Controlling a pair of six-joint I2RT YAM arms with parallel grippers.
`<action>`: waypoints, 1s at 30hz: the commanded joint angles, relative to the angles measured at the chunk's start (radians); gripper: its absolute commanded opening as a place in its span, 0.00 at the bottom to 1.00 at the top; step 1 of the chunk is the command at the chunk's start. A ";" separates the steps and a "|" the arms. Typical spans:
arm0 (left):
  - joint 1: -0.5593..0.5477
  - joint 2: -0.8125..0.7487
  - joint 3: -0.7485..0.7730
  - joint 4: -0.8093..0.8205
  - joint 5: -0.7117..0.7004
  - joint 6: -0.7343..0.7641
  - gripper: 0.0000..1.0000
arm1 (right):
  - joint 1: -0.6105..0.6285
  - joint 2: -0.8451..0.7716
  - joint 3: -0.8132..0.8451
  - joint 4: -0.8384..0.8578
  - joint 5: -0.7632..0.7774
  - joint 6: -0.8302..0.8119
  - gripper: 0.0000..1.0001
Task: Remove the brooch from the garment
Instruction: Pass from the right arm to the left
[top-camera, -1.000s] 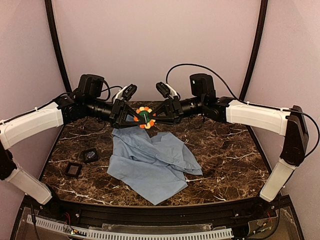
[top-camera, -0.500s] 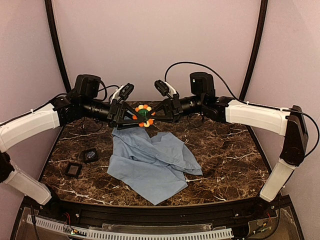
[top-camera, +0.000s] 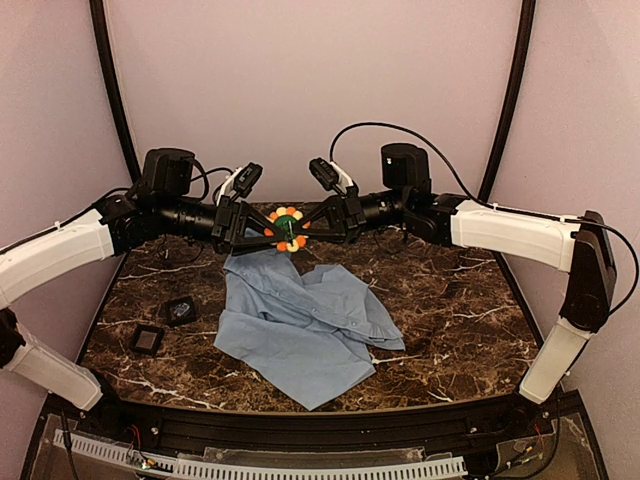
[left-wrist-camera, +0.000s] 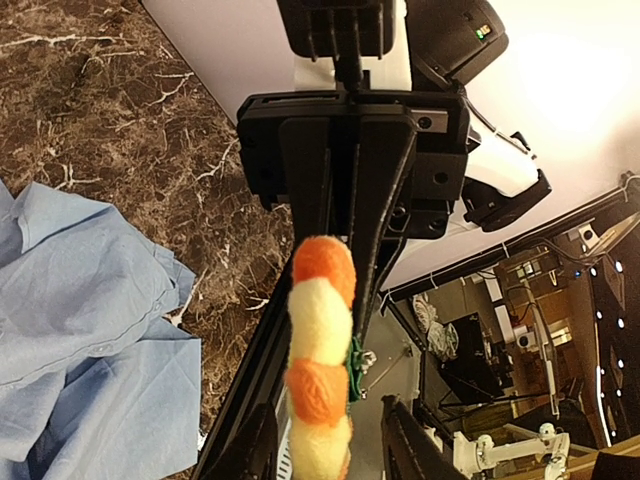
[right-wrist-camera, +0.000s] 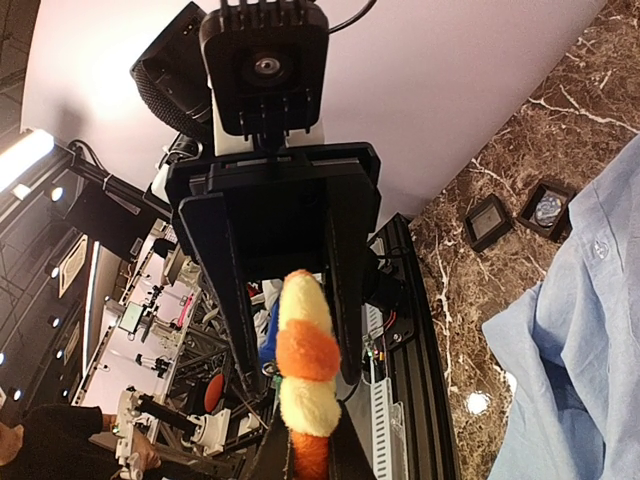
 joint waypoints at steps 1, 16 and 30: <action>0.005 -0.005 -0.005 0.016 0.002 0.003 0.33 | -0.005 -0.013 -0.014 0.048 -0.020 0.014 0.00; 0.005 0.014 0.003 0.030 0.007 0.003 0.28 | 0.009 0.005 0.004 0.046 -0.040 0.021 0.00; 0.005 0.025 -0.034 0.131 0.017 -0.033 0.02 | 0.015 0.004 0.020 -0.031 -0.043 -0.038 0.00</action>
